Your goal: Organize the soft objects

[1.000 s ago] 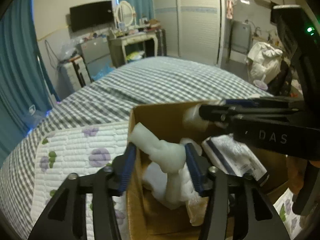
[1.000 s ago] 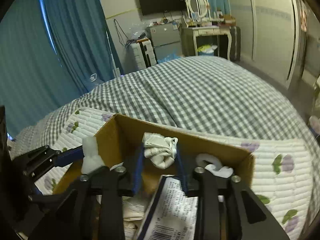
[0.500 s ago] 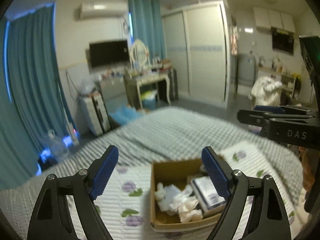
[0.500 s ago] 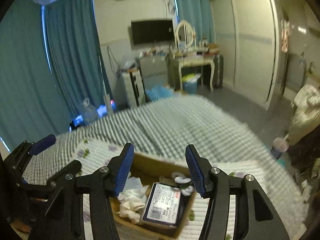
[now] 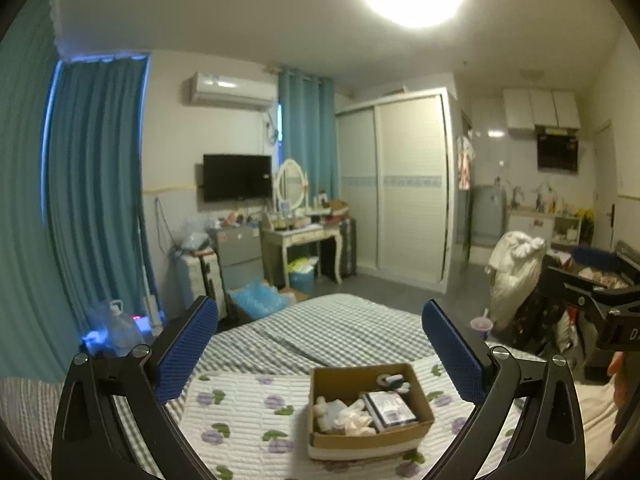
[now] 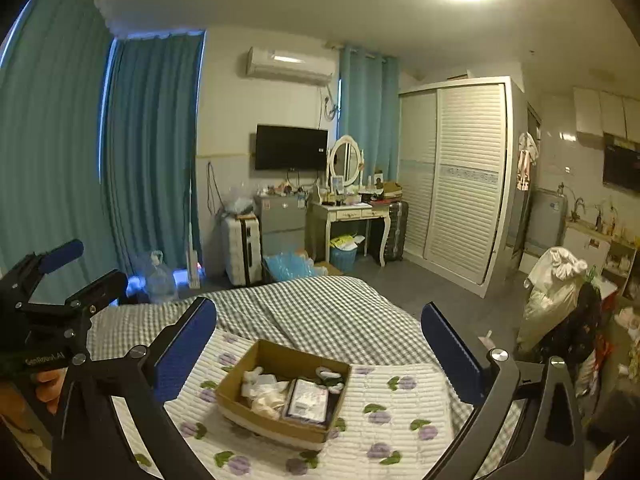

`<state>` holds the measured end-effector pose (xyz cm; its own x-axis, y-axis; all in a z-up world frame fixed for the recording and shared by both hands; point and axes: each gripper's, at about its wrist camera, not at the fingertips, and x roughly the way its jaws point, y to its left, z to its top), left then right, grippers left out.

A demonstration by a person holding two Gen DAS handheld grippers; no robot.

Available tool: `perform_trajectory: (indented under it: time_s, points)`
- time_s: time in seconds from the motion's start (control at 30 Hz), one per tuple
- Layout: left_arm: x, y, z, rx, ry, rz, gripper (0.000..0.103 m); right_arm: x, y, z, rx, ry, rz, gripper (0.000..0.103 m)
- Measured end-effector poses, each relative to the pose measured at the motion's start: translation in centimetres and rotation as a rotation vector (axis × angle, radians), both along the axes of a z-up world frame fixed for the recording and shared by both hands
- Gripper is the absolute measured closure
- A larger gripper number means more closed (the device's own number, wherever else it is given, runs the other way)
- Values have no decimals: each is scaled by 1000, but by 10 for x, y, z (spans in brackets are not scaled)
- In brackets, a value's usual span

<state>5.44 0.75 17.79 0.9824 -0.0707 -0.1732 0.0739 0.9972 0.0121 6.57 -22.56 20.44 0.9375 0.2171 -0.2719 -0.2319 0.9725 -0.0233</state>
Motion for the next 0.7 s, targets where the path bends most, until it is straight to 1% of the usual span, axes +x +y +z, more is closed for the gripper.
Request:
perform_trajectory:
  time_s: [0.13,0.2,0.23,0.3,0.37,0.43,0.53,0.63,0.7]
  points:
    - [-13,11,-32,-7,-17,37,0,-25,5,-34,47,-36,-11,0]
    - [-11,14,-49,1,-13,52,0,-31,7,-57,63,-42,-15,0]
    - [-7,14,-62,18,-6,57,0,-31,12,-73,68,-36,-21,0]
    - [-1,13,-77,50,3,70,0,-27,20,-97,68,-28,-21,0]
    - [11,10,-97,79,37,80,0,-15,28,-123,76,2,-19,0]
    - [24,9,-116,72,71,73,0,-4,30,-145,92,26,-25,0]
    - [30,9,-138,66,104,59,0,9,32,-173,82,49,-35,0]
    - [38,7,-154,72,130,52,0,21,30,-193,84,74,-49,0]
    - [36,5,-159,70,139,48,0,29,28,-205,78,97,-61,0]
